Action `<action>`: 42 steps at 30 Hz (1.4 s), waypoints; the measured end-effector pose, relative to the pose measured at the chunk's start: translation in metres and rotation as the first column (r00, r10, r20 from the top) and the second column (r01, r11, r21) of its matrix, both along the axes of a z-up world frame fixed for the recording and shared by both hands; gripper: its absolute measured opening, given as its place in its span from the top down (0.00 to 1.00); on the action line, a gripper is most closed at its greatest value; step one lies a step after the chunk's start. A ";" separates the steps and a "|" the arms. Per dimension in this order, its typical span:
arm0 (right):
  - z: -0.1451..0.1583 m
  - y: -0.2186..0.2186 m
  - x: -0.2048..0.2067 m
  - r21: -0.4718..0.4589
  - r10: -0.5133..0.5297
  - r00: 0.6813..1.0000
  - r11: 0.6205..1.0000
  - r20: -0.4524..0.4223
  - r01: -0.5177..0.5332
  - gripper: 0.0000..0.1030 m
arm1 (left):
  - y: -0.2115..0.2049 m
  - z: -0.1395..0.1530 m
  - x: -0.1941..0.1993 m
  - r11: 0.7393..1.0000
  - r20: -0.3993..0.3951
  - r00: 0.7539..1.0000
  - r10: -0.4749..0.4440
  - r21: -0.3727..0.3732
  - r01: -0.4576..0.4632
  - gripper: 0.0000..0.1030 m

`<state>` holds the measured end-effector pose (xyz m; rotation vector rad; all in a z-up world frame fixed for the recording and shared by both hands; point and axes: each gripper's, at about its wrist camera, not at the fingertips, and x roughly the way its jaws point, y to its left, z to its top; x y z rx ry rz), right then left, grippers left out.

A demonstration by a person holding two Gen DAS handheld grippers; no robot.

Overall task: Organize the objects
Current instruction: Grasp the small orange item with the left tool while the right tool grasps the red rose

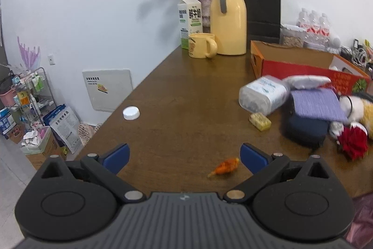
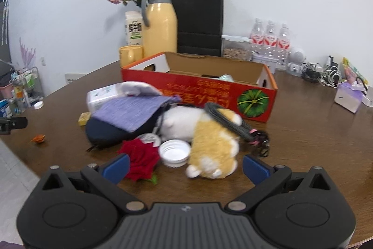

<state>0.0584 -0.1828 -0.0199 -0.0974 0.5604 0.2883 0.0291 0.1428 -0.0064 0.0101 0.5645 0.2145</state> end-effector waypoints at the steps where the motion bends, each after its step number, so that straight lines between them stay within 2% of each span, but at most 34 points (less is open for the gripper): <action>1: -0.001 0.003 -0.001 -0.003 0.005 1.000 1.000 -0.001 -0.005 0.00 | 0.000 -0.002 0.000 1.000 -0.006 1.000 -0.008 -0.005 0.008 0.00; 15: -0.020 0.034 0.014 -0.027 0.061 0.996 0.998 -0.059 -0.063 0.03 | -0.008 -0.027 0.015 0.997 -0.035 0.996 -0.078 -0.012 0.078 0.01; 18: -0.022 0.039 0.019 -0.029 0.067 0.996 0.997 -0.060 -0.069 0.03 | -0.008 -0.030 0.019 0.996 -0.039 0.995 -0.087 -0.038 0.086 0.14; 20: -0.022 0.041 0.021 -0.029 0.069 0.996 0.997 -0.052 -0.071 0.03 | -0.009 -0.033 0.023 0.994 -0.043 0.994 -0.097 -0.045 0.095 0.31; 21: -0.022 0.042 0.022 -0.029 0.071 0.996 0.997 -0.047 -0.072 0.03 | -0.010 -0.035 0.025 0.993 -0.046 0.993 -0.107 -0.047 0.105 0.34; 22: -0.022 0.043 0.022 -0.028 0.075 0.996 0.997 -0.043 -0.076 0.03 | -0.010 -0.035 0.025 0.992 -0.033 0.992 -0.121 -0.050 0.119 0.42; 23: -0.022 0.043 0.022 -0.028 0.079 0.996 0.996 -0.040 -0.080 0.03 | -0.011 -0.036 0.025 0.989 -0.023 0.990 -0.141 -0.052 0.139 0.61; 24: -0.022 0.043 0.022 -0.030 0.083 0.996 0.996 -0.037 -0.084 0.04 | -0.012 -0.036 0.025 0.986 -0.017 0.988 -0.156 -0.055 0.155 0.73; 26: -0.022 0.044 0.021 -0.036 0.085 0.996 0.996 -0.032 -0.086 0.05 | -0.016 -0.035 0.026 0.986 -0.019 0.987 -0.159 -0.051 0.158 0.88; 35: -0.026 0.052 0.025 -0.043 0.115 0.993 0.992 -0.036 -0.117 0.10 | -0.016 -0.032 0.026 0.989 -0.005 0.991 -0.133 -0.072 0.133 0.88; 39: -0.030 0.056 0.030 -0.049 0.115 0.993 0.992 -0.037 -0.117 0.16 | -0.015 -0.030 0.026 0.989 -0.002 0.993 -0.121 -0.082 0.120 0.88; 41: -0.029 0.057 0.029 -0.057 0.117 0.993 0.991 -0.023 -0.118 0.28 | -0.015 -0.029 0.025 0.990 0.001 0.993 -0.116 -0.084 0.116 0.88; 42: -0.029 0.057 0.027 -0.056 0.124 0.992 0.991 -0.016 -0.124 0.42 | -0.015 -0.029 0.025 0.989 0.004 0.993 -0.116 -0.087 0.115 0.88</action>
